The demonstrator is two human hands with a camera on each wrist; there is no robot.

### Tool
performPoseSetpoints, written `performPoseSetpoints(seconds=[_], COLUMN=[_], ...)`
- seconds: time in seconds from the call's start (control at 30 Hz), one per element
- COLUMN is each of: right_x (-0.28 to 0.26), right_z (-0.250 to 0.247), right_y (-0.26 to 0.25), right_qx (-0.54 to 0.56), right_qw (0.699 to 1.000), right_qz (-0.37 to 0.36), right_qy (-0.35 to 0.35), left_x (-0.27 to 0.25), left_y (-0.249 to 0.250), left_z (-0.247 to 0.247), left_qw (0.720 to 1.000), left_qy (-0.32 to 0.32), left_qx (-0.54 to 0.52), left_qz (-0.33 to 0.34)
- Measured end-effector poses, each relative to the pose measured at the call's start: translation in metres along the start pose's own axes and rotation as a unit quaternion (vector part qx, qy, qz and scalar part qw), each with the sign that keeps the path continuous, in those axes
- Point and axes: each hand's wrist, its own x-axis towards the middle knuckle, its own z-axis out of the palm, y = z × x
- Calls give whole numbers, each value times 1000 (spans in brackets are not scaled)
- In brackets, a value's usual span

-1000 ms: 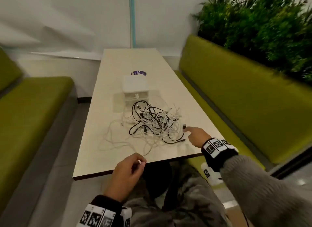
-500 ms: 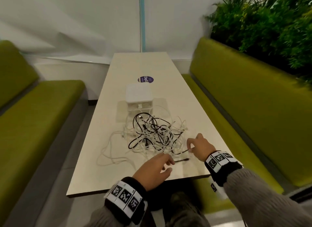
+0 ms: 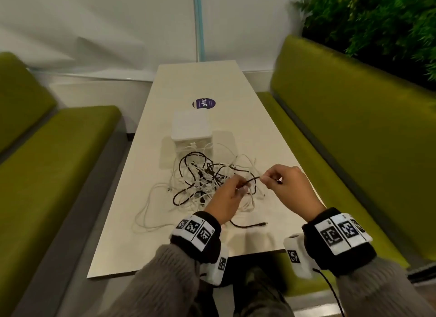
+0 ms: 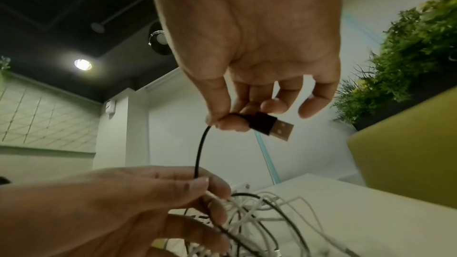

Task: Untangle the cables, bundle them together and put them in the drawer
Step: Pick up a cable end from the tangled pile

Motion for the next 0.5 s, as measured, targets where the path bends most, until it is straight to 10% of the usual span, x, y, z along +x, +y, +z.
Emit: performPoseSetpoints(seconds=[0.27,0.5], right_x=[-10,-11], right_z=[15,31], right_y=[-50,-66], right_qx=[462,503], right_qw=[885,861], right_qz=[31,33], right_qy=[46,71], left_x=[-10,-21], left_y=[15,13], left_z=[-9,-10], left_qw=[977,980], left_qy=[-2,2], left_qx=[-213,-194], left_qz=[-4,53])
